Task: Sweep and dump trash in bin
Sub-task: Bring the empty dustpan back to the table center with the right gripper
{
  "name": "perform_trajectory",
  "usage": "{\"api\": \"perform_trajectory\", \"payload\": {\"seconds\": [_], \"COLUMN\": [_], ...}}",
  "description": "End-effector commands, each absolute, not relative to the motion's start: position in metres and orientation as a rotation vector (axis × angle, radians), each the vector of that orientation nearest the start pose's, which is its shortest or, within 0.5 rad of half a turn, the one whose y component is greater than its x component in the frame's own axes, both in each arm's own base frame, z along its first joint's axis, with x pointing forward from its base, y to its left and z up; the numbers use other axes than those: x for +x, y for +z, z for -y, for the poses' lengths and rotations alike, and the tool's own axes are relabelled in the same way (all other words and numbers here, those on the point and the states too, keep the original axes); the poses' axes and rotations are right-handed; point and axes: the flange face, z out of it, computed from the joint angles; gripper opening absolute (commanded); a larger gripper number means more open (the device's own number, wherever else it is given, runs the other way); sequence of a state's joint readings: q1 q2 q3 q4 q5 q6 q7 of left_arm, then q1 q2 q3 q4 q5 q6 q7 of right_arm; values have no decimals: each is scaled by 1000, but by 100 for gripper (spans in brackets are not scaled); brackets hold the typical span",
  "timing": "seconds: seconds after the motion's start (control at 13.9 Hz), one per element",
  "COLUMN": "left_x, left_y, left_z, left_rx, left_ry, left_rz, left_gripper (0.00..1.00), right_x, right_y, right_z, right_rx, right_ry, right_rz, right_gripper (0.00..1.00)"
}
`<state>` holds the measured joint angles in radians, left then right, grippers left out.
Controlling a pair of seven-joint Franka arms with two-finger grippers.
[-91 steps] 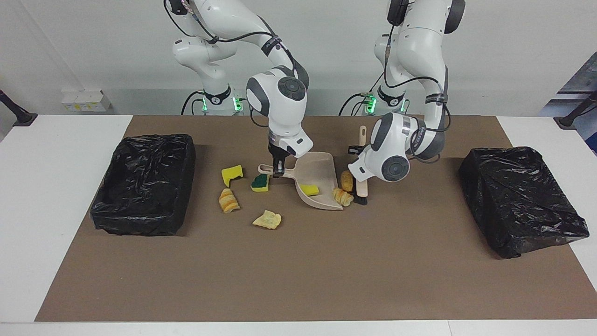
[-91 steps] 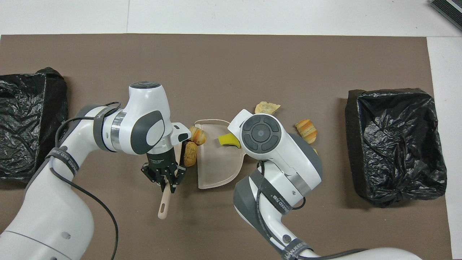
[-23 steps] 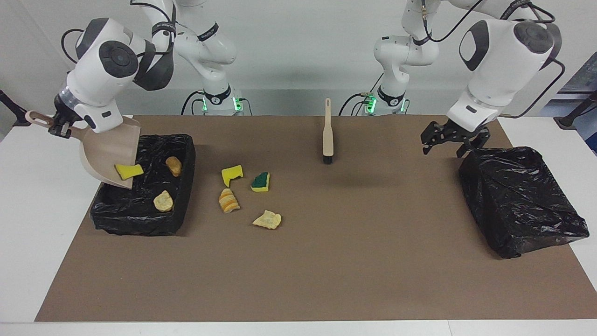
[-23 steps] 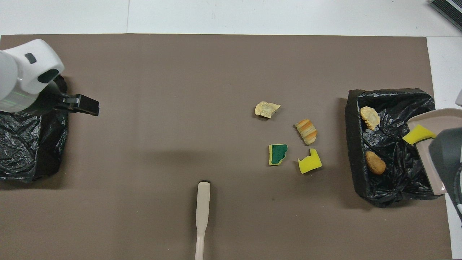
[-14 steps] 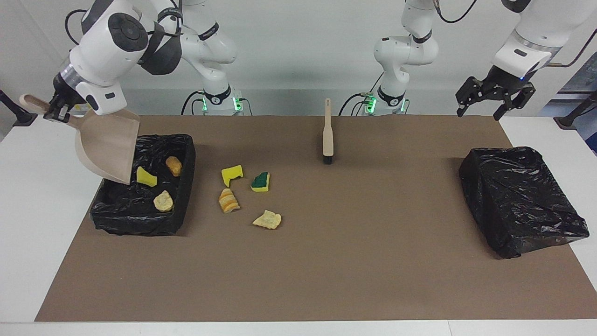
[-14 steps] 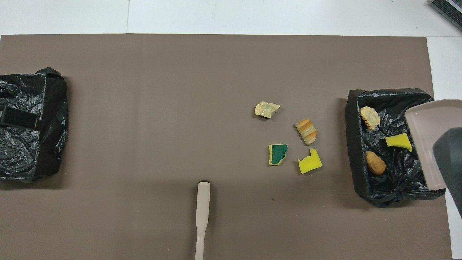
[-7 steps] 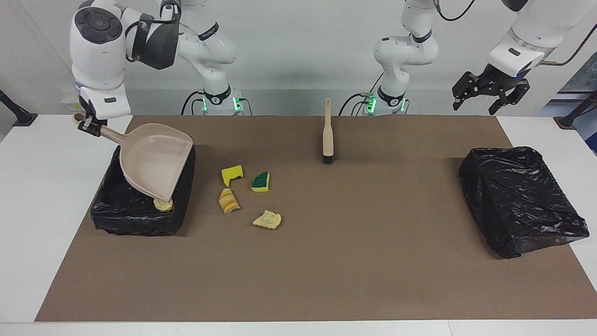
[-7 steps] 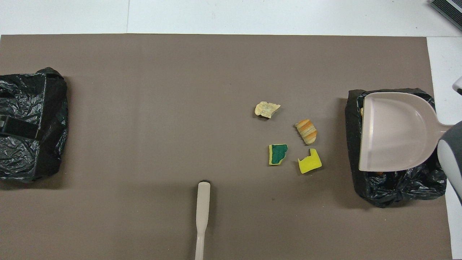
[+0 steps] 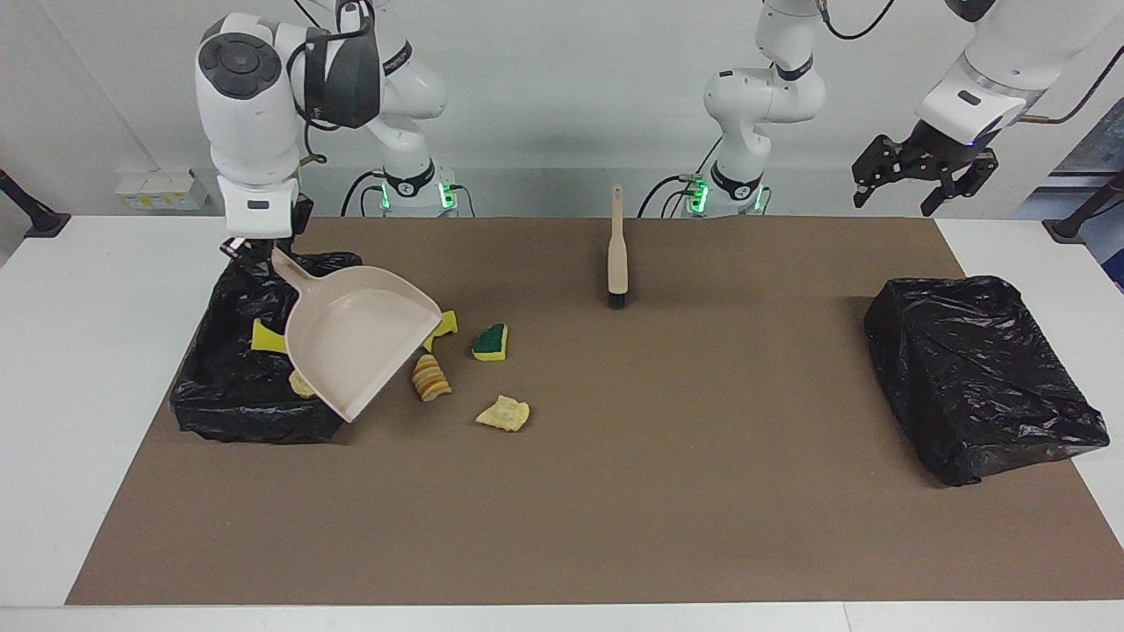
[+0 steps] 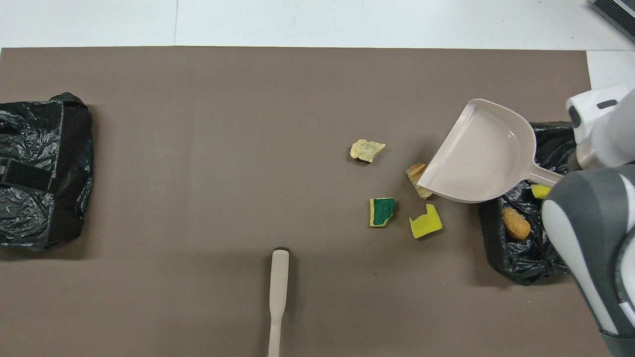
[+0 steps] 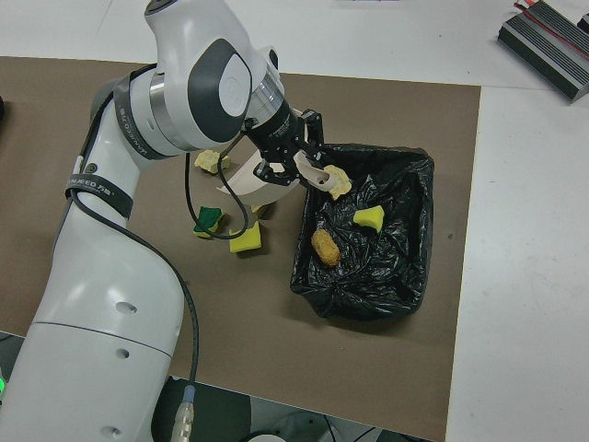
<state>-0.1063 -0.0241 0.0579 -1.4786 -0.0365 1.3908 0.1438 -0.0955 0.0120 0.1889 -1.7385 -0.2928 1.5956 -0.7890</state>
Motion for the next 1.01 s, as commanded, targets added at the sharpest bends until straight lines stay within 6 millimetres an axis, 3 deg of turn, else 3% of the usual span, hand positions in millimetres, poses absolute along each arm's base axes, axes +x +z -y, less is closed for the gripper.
{"api": "perform_trajectory", "payload": {"seconds": [0.0,0.22,0.5,0.65,0.79,0.87,0.94], "left_x": [521,521,521,521,521,521,521], "left_y": [668,668,669,668,668,669,669], "left_z": [25,24,25,25,25,25,25], "left_rx": [-3149,-3149,-3149,-3149,-3149,-3149,-3149], "left_ry": [100,100,98,100,100,100,98], "left_rz": [-323,-320,-323,-323,-323,-323,-323], "left_gripper": [100,100,100,100,100,100,100], "right_x": [556,556,559,562,566,565,564], "right_y": [530,512,497,487,491,484,472], "right_z": [-65,-130,-198,-220,-236,-244,-264], "right_rx": [-3079,-3138,-3167,-3166,-3090,-3091,-3105], "right_ry": [332,257,150,136,50,63,83], "right_rz": [1199,898,649,471,320,297,259], "right_gripper": [0,0,0,0,0,0,0]}}
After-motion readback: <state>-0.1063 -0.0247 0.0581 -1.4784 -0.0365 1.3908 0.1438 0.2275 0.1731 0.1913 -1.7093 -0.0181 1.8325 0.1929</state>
